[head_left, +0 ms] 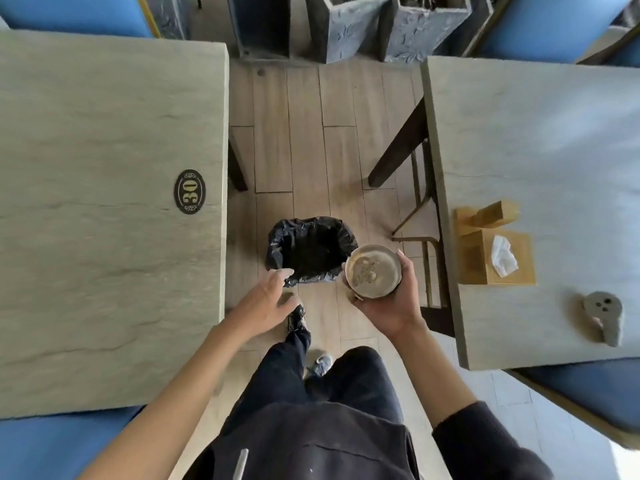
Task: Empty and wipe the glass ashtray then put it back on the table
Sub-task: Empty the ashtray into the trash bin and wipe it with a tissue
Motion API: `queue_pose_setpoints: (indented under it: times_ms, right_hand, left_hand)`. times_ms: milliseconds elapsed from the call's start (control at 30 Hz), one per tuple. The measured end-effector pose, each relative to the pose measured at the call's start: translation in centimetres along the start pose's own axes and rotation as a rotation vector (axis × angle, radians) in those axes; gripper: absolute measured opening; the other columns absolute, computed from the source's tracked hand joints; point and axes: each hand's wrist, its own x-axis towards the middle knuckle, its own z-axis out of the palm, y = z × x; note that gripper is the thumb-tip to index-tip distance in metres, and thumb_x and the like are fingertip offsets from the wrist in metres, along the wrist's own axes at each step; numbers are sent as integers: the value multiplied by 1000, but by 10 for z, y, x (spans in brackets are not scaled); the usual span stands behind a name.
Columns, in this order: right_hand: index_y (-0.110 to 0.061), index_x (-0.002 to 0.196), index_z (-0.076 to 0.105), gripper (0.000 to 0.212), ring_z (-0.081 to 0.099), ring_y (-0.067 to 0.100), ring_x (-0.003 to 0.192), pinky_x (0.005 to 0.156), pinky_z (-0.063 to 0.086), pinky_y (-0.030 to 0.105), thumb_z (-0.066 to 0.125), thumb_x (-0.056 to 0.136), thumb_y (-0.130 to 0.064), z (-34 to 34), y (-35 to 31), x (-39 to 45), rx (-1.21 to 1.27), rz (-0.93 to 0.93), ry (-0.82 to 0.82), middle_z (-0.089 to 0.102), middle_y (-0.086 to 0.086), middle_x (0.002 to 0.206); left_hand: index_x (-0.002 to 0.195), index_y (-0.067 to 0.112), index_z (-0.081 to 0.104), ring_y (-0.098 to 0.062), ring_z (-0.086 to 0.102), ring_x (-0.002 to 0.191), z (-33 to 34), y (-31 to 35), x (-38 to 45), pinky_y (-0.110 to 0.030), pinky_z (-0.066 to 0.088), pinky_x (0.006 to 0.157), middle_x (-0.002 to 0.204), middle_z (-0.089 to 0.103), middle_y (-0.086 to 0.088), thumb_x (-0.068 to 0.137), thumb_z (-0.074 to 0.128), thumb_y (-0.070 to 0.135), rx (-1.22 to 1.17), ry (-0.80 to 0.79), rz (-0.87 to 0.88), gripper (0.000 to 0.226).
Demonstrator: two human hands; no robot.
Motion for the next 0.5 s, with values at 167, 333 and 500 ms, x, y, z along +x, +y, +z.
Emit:
queue_pose_setpoints:
  times_ms: [167, 333, 500]
  right_hand:
    - [-12, 128, 65, 67, 58, 34, 117, 85, 44, 40, 58, 86, -63, -5, -13, 65, -58, 54, 98, 66, 17, 127]
    - [-16, 133, 63, 70, 54, 33, 126, 115, 30, 41, 64, 82, -63, -34, -24, 150, -124, 97, 215, 63, 16, 133]
    - [-15, 130, 66, 64, 59, 31, 119, 114, 34, 42, 62, 83, -59, -67, -35, 237, -207, 137, 219, 66, 15, 129]
  left_hand:
    - [144, 16, 35, -21, 51, 130, 17, -27, 55, -36, 45, 98, 147, 45, -5, 97, 53, 43, -29, -76, -162, 57]
    - [141, 10, 44, -23, 53, 127, 54, -76, 111, -42, 48, 103, 141, 51, -9, 96, 59, 37, -114, -118, -367, 55]
    - [137, 7, 50, -29, 57, 122, 96, -126, 165, -46, 49, 101, 136, 56, -12, 94, 60, 37, -184, -113, -567, 53]
